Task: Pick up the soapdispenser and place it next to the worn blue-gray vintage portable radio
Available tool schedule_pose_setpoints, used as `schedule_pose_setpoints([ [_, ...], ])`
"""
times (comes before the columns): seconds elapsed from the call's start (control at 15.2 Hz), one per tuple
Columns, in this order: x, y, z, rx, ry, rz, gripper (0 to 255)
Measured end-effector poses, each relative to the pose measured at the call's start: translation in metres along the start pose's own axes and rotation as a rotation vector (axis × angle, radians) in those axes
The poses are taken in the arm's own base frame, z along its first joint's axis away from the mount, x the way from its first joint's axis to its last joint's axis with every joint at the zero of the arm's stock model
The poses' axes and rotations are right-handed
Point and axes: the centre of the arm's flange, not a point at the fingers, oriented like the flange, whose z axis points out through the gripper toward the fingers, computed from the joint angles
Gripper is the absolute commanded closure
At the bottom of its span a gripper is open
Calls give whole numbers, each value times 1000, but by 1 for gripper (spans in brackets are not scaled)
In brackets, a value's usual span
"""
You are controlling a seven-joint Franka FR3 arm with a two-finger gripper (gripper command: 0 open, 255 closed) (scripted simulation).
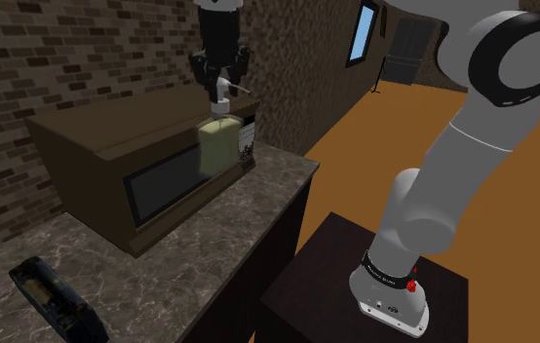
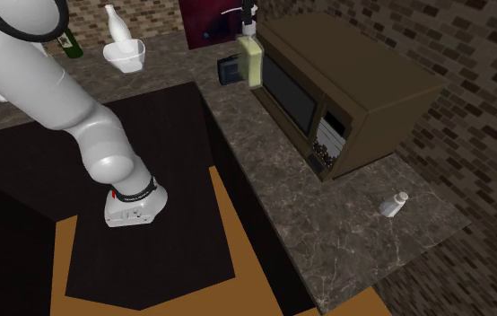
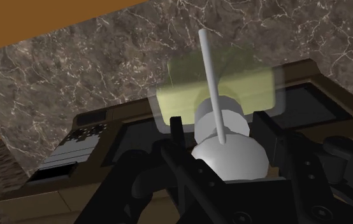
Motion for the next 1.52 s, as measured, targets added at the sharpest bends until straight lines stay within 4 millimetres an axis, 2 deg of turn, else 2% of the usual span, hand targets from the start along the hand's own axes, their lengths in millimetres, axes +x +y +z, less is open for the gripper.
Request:
schedule_pose_setpoints([
  [0.99, -66, -186, -6, -1, 0, 0, 255],
  [1.12, -74, -210, -2, -1, 0, 0, 255],
  [1.52, -100, -284, -8, 0, 0, -1, 255],
])
